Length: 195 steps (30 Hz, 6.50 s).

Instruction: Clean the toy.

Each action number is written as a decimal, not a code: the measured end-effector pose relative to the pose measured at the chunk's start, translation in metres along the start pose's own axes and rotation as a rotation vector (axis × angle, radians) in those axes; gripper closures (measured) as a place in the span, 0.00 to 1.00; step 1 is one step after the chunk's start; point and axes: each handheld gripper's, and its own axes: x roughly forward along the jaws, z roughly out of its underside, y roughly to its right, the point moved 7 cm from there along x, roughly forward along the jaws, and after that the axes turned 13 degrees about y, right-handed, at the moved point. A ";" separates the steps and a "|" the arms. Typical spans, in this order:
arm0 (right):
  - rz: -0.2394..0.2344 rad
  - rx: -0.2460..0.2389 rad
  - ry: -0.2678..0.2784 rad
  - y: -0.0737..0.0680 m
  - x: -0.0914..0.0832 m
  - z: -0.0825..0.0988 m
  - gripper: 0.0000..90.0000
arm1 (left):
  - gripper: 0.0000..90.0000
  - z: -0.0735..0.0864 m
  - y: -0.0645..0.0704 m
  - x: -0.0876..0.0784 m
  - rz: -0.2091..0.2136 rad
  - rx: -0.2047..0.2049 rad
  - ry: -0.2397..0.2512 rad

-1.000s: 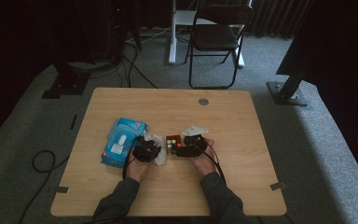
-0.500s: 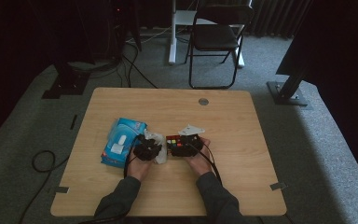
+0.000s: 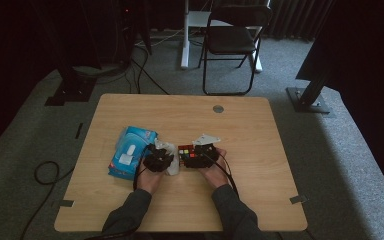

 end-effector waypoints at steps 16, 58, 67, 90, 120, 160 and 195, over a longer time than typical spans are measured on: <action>0.023 -0.032 -0.038 0.004 -0.002 0.010 0.22 | 0.94 0.000 0.000 -0.001 -0.003 0.001 0.001; -0.042 0.036 0.000 0.010 0.000 0.001 0.44 | 0.94 -0.009 0.015 0.001 0.042 0.024 0.021; -0.022 0.055 -0.009 0.019 -0.007 0.005 0.47 | 0.94 -0.009 0.024 0.000 0.062 0.034 0.023; -0.055 0.103 -0.011 0.019 -0.010 0.006 0.54 | 0.95 0.005 0.016 0.026 0.075 0.008 -0.032; -0.044 0.134 -0.005 0.020 -0.010 0.007 0.57 | 0.94 0.010 0.031 0.013 0.134 0.074 -0.020; -0.061 0.151 -0.014 0.019 -0.011 0.008 0.57 | 0.94 -0.005 0.010 0.008 0.088 0.045 0.009; -0.035 0.093 -0.017 0.022 -0.020 0.009 0.53 | 0.93 -0.013 0.017 0.014 0.120 0.037 0.001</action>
